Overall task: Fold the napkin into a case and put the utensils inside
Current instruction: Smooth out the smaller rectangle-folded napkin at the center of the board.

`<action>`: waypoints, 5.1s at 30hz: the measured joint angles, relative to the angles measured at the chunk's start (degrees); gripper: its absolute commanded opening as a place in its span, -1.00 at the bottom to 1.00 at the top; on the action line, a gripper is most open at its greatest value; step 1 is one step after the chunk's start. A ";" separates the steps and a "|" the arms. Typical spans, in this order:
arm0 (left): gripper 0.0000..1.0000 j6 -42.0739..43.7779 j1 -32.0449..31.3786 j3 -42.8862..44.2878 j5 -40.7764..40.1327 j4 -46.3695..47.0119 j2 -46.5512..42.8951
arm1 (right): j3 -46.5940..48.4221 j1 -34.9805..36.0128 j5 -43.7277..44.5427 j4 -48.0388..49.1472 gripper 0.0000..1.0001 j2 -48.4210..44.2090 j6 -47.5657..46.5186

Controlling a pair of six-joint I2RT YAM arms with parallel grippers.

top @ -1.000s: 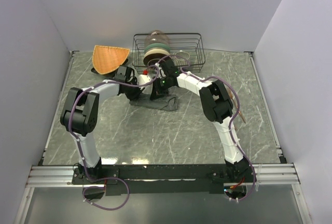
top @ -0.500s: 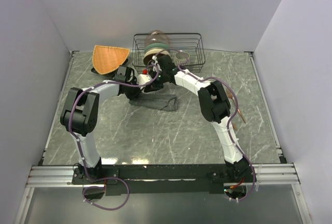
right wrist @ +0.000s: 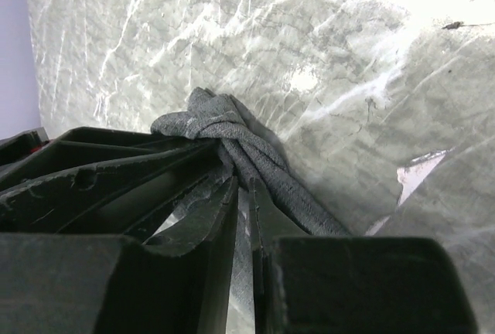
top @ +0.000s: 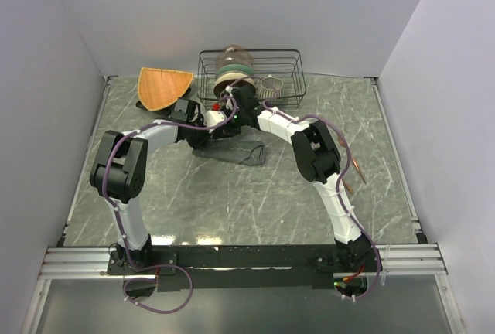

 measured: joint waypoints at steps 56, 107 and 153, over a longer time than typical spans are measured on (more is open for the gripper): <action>-0.56 -0.98 1.57 -3.13 2.45 4.35 -1.09 | -26.71 -1.46 -8.98 27.65 -0.65 -7.98 12.70; -0.61 -4.90 6.67 4.61 7.61 -4.48 0.57 | -14.53 1.05 1.44 16.28 -0.61 -3.72 8.83; -0.06 -2.38 5.60 1.11 7.58 -3.91 -4.26 | -10.88 1.99 4.66 11.50 -0.61 -3.02 5.86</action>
